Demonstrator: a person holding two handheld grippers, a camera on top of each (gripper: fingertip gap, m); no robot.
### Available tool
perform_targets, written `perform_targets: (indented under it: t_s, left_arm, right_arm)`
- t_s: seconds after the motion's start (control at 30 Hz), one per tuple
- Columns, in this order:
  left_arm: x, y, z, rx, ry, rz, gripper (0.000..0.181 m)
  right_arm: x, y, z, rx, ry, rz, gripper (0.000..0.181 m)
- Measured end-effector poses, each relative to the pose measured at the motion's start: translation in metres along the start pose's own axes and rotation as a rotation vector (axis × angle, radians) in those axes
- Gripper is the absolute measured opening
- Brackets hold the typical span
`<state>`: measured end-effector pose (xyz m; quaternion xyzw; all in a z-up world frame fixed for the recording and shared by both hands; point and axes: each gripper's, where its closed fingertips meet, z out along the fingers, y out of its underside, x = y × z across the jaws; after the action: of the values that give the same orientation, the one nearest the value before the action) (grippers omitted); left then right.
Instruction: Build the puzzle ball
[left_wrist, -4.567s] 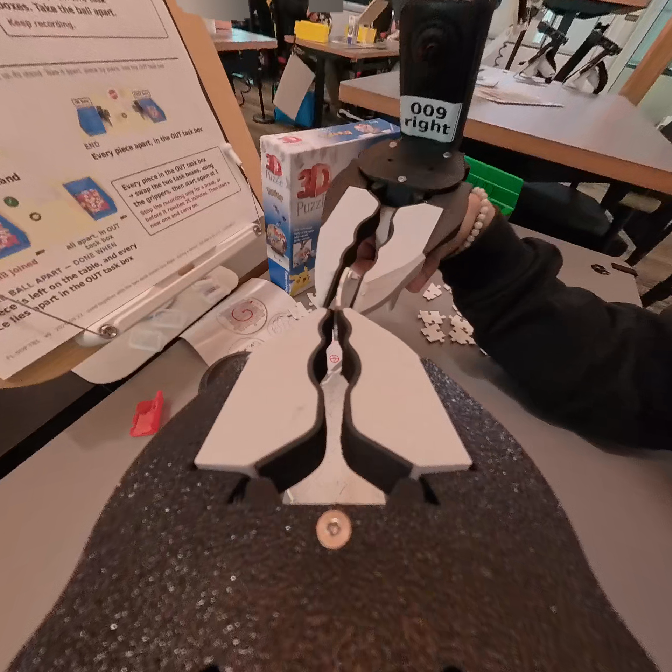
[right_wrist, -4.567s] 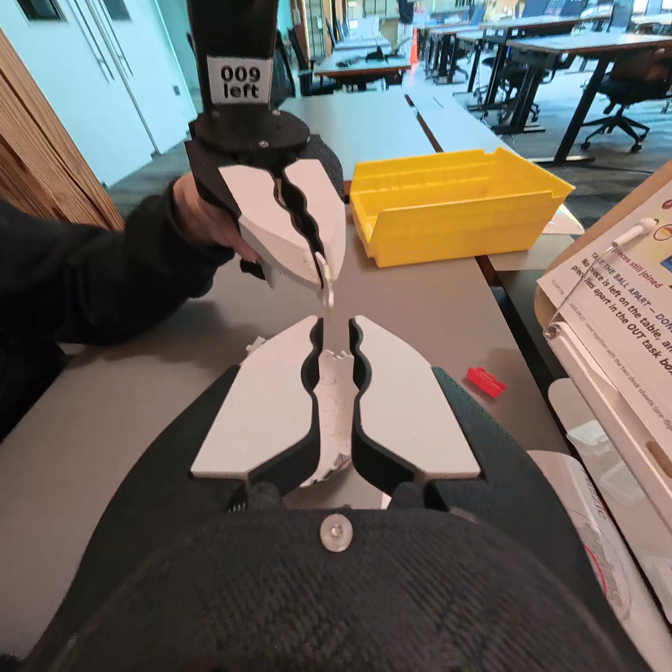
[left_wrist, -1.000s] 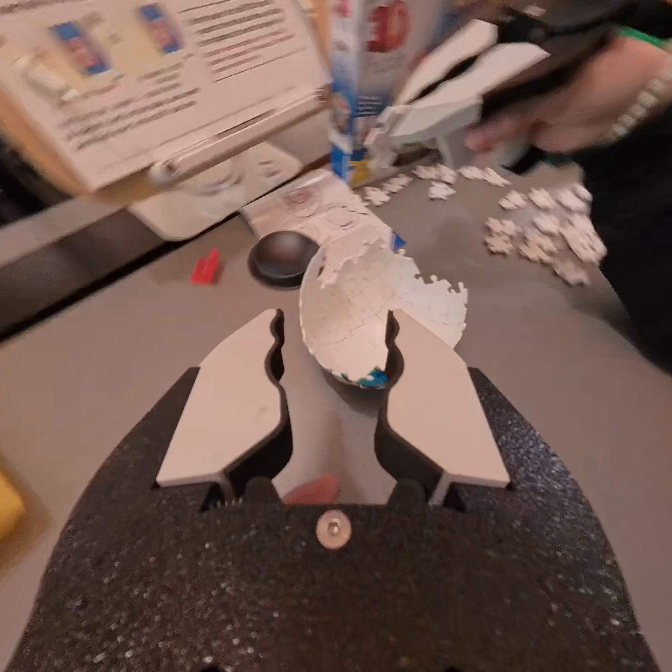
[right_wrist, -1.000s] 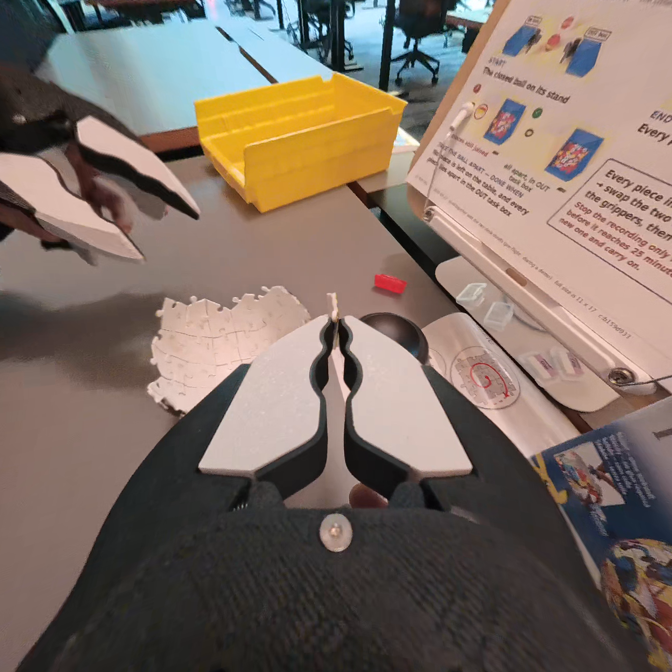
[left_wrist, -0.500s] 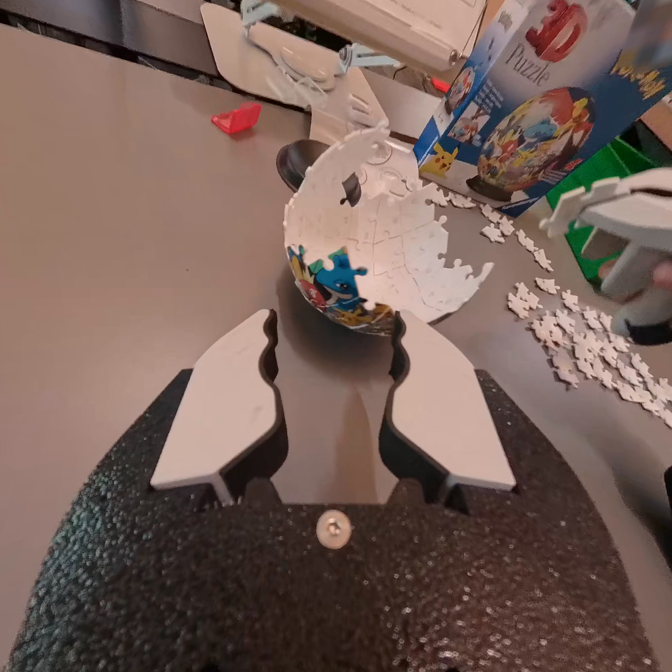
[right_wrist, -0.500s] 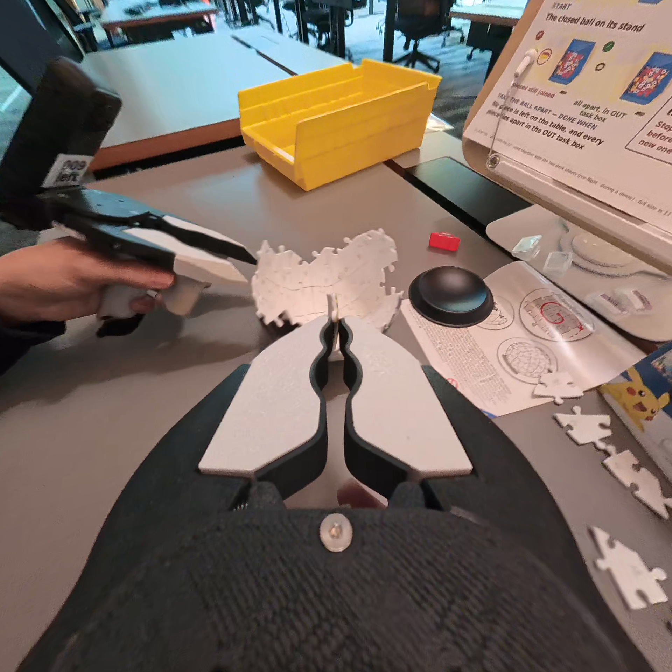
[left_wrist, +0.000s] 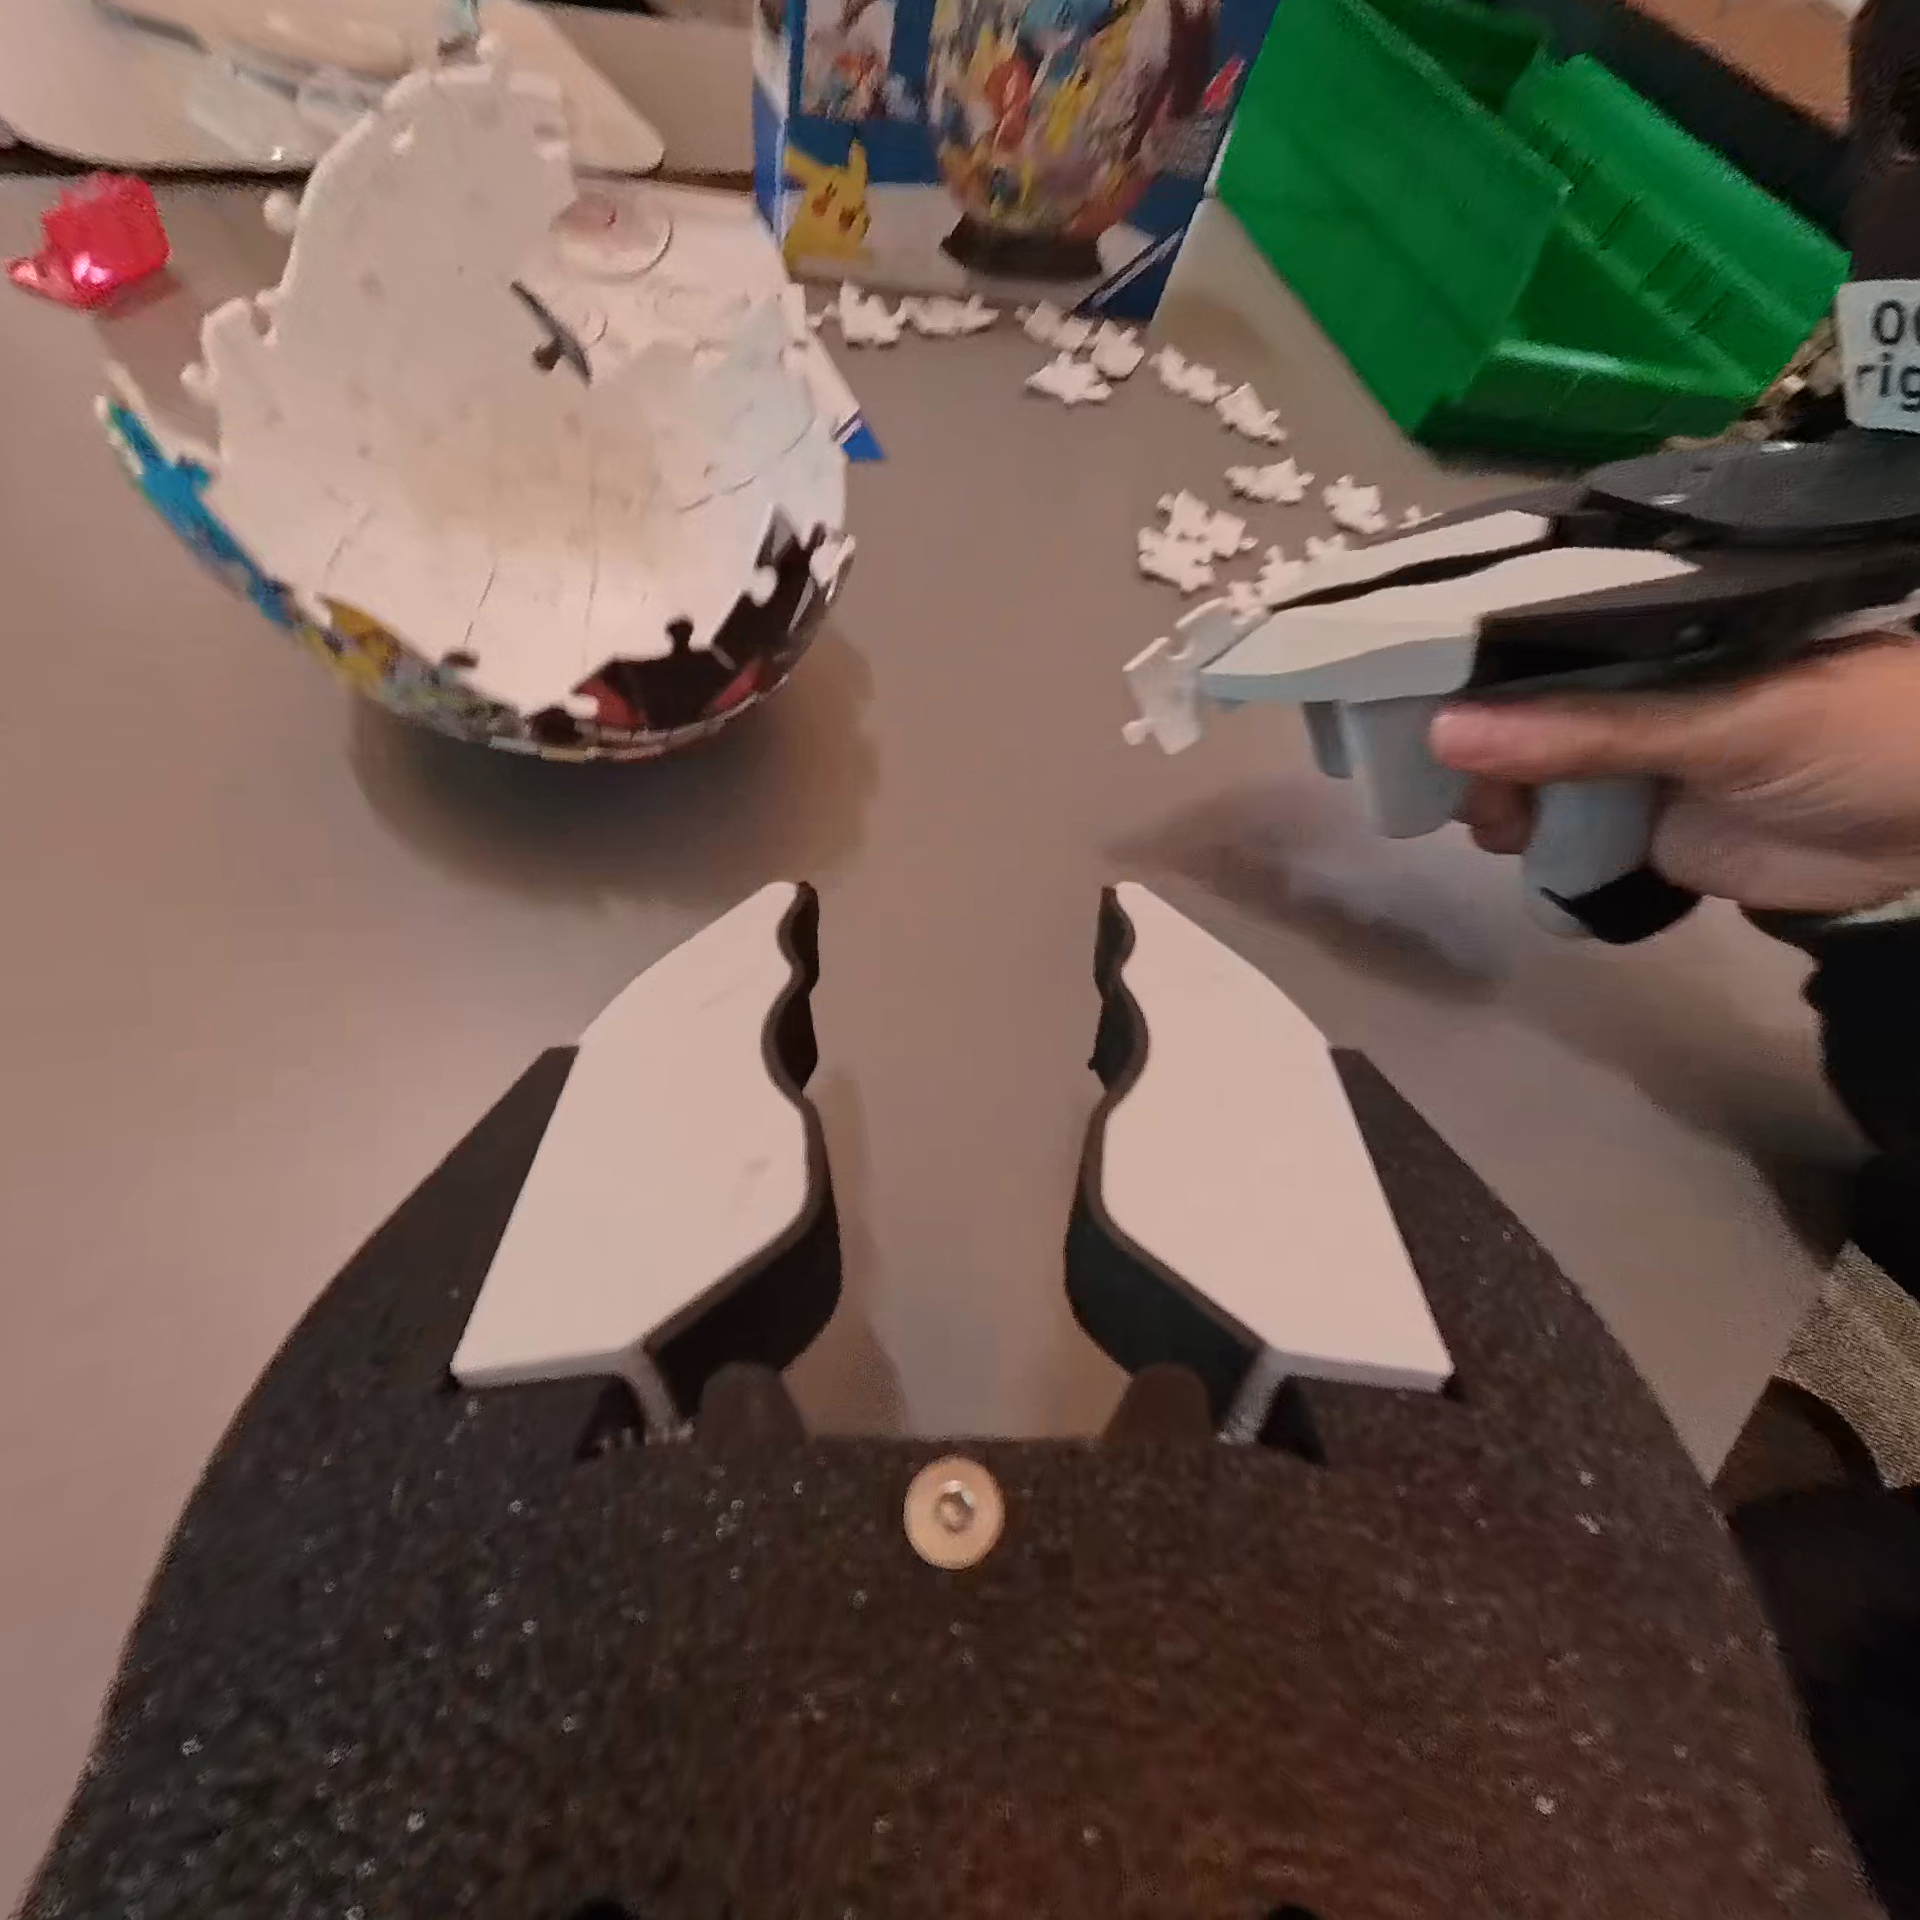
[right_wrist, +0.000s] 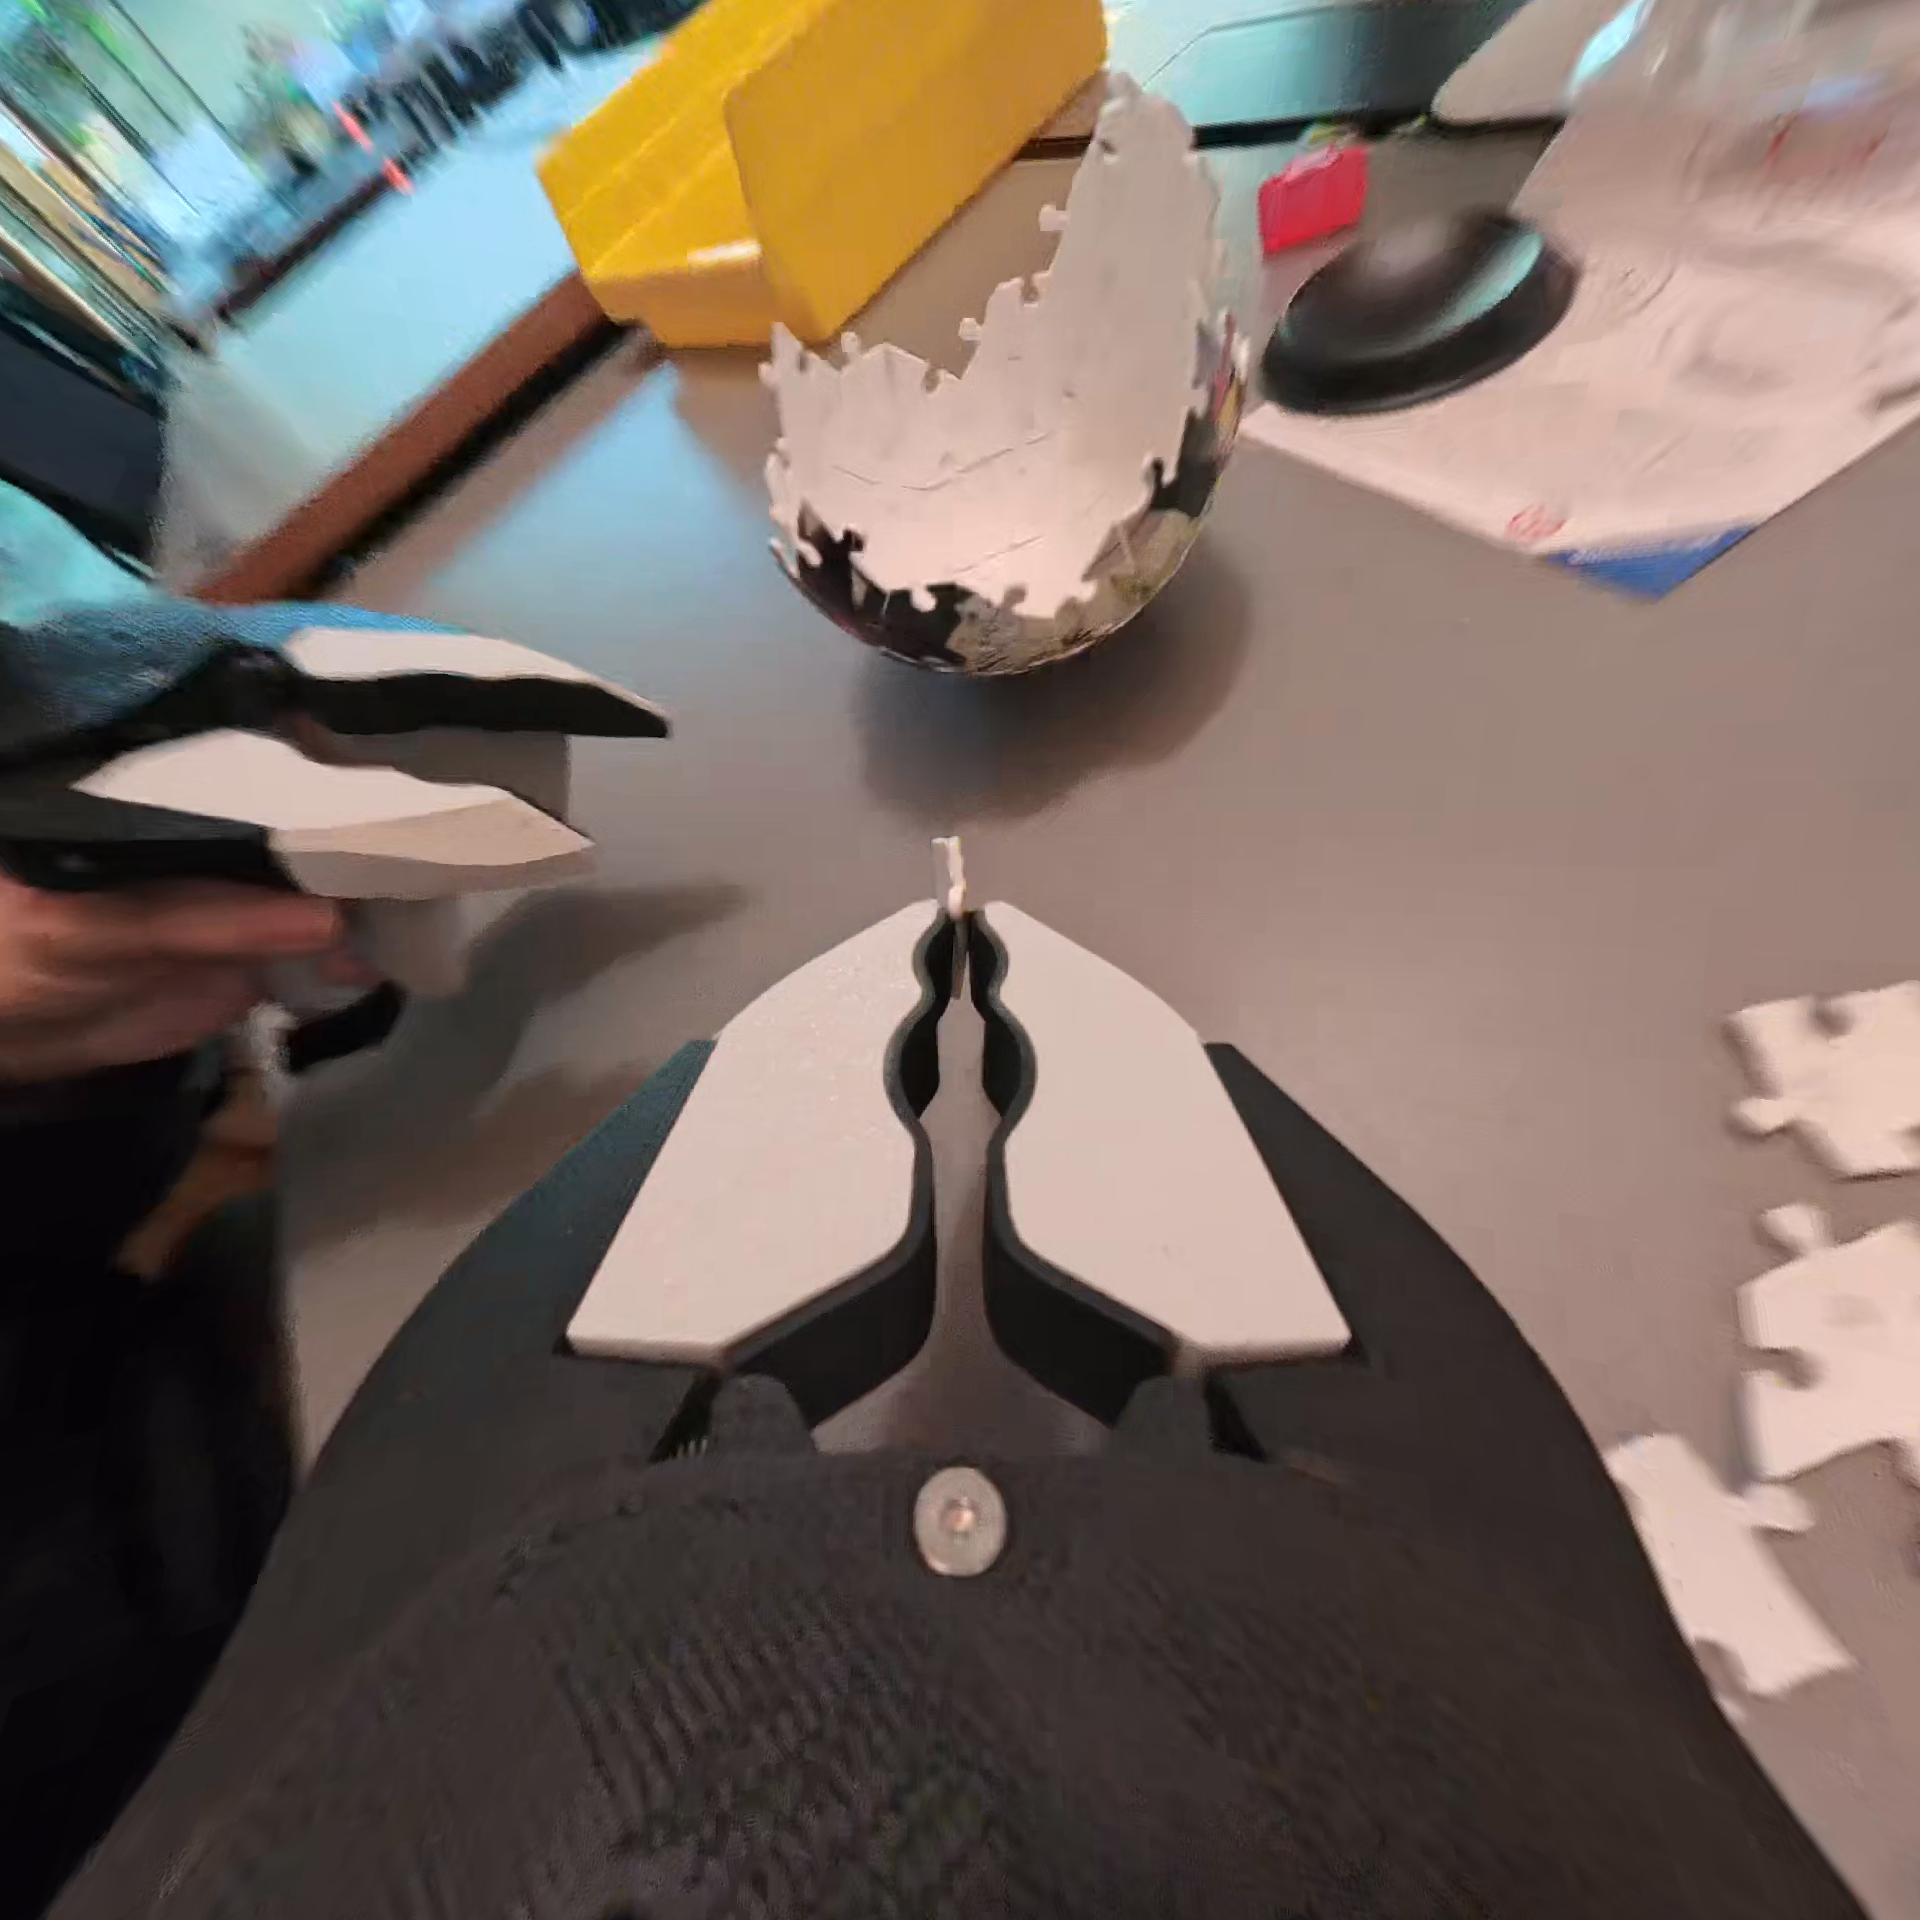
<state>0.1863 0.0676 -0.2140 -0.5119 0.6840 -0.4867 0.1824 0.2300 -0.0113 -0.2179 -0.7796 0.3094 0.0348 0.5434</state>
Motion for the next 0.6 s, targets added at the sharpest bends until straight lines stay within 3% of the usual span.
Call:
perform_targets:
  t_s: [0.13,0.23,0.33,0.5,0.6]
  left_arm:
    - [-0.001,0.003,-0.003,-0.008,0.026,-0.038,0.05]
    - [0.003,0.008,0.003,-0.054,0.046,-0.012,0.05]
    - [0.0,0.022,0.013,-0.168,0.038,0.042,0.048]
    - [0.007,0.029,0.03,-0.248,0.079,0.124,0.046]
    - [0.005,0.031,0.039,-0.271,0.061,0.181,0.046]
  right_arm:
    - [-0.001,0.004,0.002,0.046,-0.035,0.117,0.003]
    - [0.01,0.017,0.008,-0.044,0.045,0.086,0.003]
    - [0.009,0.033,0.016,-0.149,0.0,0.136,0.003]
    - [0.018,0.032,0.014,-0.149,-0.002,0.217,0.003]
    - [0.019,0.028,0.012,-0.128,0.002,0.26,0.018]
